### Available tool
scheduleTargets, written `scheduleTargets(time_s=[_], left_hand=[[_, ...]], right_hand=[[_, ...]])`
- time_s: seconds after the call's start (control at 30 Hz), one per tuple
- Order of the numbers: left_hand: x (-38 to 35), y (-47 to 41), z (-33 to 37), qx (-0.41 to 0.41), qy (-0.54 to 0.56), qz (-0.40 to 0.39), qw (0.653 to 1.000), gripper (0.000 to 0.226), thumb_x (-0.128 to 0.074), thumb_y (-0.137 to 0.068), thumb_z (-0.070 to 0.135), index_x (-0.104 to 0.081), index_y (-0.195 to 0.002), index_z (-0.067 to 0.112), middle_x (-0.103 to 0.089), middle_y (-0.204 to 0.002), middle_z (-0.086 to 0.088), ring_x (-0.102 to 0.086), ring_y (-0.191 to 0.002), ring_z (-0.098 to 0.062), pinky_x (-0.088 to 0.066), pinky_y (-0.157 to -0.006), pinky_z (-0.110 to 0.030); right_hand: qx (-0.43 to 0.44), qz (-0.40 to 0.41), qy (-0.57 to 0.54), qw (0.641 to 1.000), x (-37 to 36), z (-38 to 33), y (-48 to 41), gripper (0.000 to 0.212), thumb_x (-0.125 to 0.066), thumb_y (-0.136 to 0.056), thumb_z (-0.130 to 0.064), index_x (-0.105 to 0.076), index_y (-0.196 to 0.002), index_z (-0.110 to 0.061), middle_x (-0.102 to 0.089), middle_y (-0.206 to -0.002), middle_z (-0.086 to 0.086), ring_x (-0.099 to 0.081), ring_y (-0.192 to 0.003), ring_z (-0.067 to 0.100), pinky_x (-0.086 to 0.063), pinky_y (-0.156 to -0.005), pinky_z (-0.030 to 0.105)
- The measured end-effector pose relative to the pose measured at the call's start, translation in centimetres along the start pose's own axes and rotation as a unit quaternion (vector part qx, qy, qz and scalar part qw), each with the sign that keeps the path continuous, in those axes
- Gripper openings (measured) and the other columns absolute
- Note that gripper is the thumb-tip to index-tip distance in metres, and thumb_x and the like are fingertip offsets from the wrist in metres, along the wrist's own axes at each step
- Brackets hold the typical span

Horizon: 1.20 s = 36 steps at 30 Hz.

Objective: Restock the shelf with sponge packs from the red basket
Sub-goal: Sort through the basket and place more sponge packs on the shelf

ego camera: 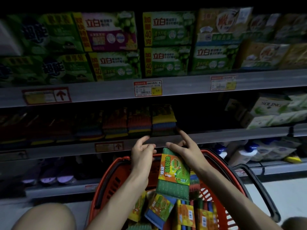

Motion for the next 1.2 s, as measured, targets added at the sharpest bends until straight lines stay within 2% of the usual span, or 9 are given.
scheduleTargets(time_s=[0.17,0.27,0.4,0.57,0.73,0.83,0.97,1.1,1.2], left_hand=[[0.2,0.6,0.6,-0.011,-0.015,-0.02,1.0,0.034,-0.056,-0.101,0.011,-0.062,-0.131,0.025,-0.072,-0.109,0.0,-0.069,-0.099,-0.014,-0.055,-0.083,-0.031],[0.1,1.4,0.9,-0.006,-0.026,-0.052,0.998,0.026,-0.055,-0.102,0.014,-0.068,-0.122,0.024,-0.072,-0.111,0.0,-0.07,-0.101,-0.015,-0.056,-0.086,-0.034],[-0.8,3.1,1.2,-0.017,-0.06,-0.127,0.99,0.019,-0.06,-0.1,0.04,-0.073,-0.111,0.031,-0.074,-0.111,0.005,-0.07,-0.105,-0.016,-0.054,-0.096,-0.041],[-3.2,5.3,-0.3,0.017,-0.086,-0.283,0.955,0.054,-0.071,-0.076,0.07,-0.072,-0.118,0.037,-0.075,-0.117,0.011,-0.069,-0.112,-0.009,-0.053,-0.099,-0.034],[-4.4,5.4,-1.6,0.04,0.001,-0.296,0.954,0.069,-0.095,-0.057,0.05,-0.069,-0.12,0.04,-0.075,-0.122,-0.002,-0.07,-0.116,-0.026,-0.05,-0.108,-0.052],[-3.7,4.6,-1.1,0.022,0.05,-0.251,0.967,0.075,-0.097,-0.054,0.042,-0.069,-0.122,0.032,-0.075,-0.122,-0.007,-0.073,-0.111,-0.027,-0.056,-0.1,-0.05],[-3.7,4.3,0.0,-0.02,0.086,-0.252,0.964,0.069,-0.091,-0.064,0.025,-0.065,-0.127,0.018,-0.077,-0.117,-0.008,-0.074,-0.107,-0.025,-0.059,-0.085,-0.034],[-3.7,4.0,1.2,-0.094,0.039,-0.272,0.957,0.081,-0.092,-0.067,0.007,-0.059,-0.136,0.032,-0.073,-0.125,0.0,-0.069,-0.117,-0.018,-0.057,-0.087,-0.027],[-3.7,4.1,2.1,-0.147,-0.013,-0.288,0.946,0.089,-0.083,-0.072,-0.014,-0.057,-0.139,0.039,-0.069,-0.13,0.002,-0.068,-0.119,-0.019,-0.058,-0.088,-0.031]], right_hand=[[0.0,0.016,-0.002,1.0,0.7,-0.5,0.7,0.087,-0.075,-0.089,-0.047,-0.027,-0.16,-0.031,-0.062,-0.099,0.009,-0.068,-0.088,0.018,-0.05,-0.073,0.027],[0.018,0.034,-0.009,0.999,1.8,-1.3,1.5,0.088,-0.072,-0.078,-0.06,-0.039,-0.155,-0.032,-0.062,-0.106,0.008,-0.068,-0.093,0.015,-0.05,-0.076,0.025],[0.037,0.067,-0.08,0.994,3.9,-2.7,3.2,0.047,-0.073,-0.089,-0.04,-0.063,-0.133,-0.027,-0.068,-0.106,0.003,-0.07,-0.087,-0.003,-0.054,-0.072,0.013],[0.034,0.135,-0.204,0.969,6.7,-3.1,4.5,0.016,-0.066,-0.097,-0.023,-0.075,-0.109,-0.018,-0.079,-0.094,-0.007,-0.073,-0.081,0.002,-0.057,-0.067,0.015],[0.019,0.13,-0.215,0.968,7.4,-3.2,5.6,0.022,-0.06,-0.1,-0.036,-0.078,-0.095,-0.024,-0.079,-0.088,0.002,-0.075,-0.081,0.011,-0.059,-0.072,0.026],[-0.01,0.069,-0.236,0.969,6.6,-2.7,6.4,0.044,-0.064,-0.095,-0.052,-0.073,-0.115,-0.015,-0.077,-0.105,0.016,-0.076,-0.097,0.034,-0.062,-0.084,0.045],[0.019,0.031,-0.213,0.976,7.0,-2.8,7.5,0.046,-0.077,-0.083,-0.036,-0.065,-0.127,-0.032,-0.076,-0.117,0.0,-0.076,-0.101,0.024,-0.063,-0.077,0.035],[0.048,-0.017,-0.164,0.985,8.3,-3.4,8.0,0.069,-0.091,-0.074,-0.024,-0.061,-0.132,-0.047,-0.07,-0.128,-0.011,-0.071,-0.115,0.02,-0.058,-0.092,0.046],[0.084,-0.011,-0.082,0.993,9.4,-4.2,8.4,0.079,-0.088,-0.066,-0.02,-0.057,-0.136,-0.041,-0.066,-0.134,-0.015,-0.065,-0.122,0.011,-0.056,-0.098,0.044]])
Point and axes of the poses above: each hand's wrist, its own y-axis away from the middle knuckle, its own x-axis out of the back of the hand, z = x × y, the point moved 8 cm from there along -y, towards the middle knuckle
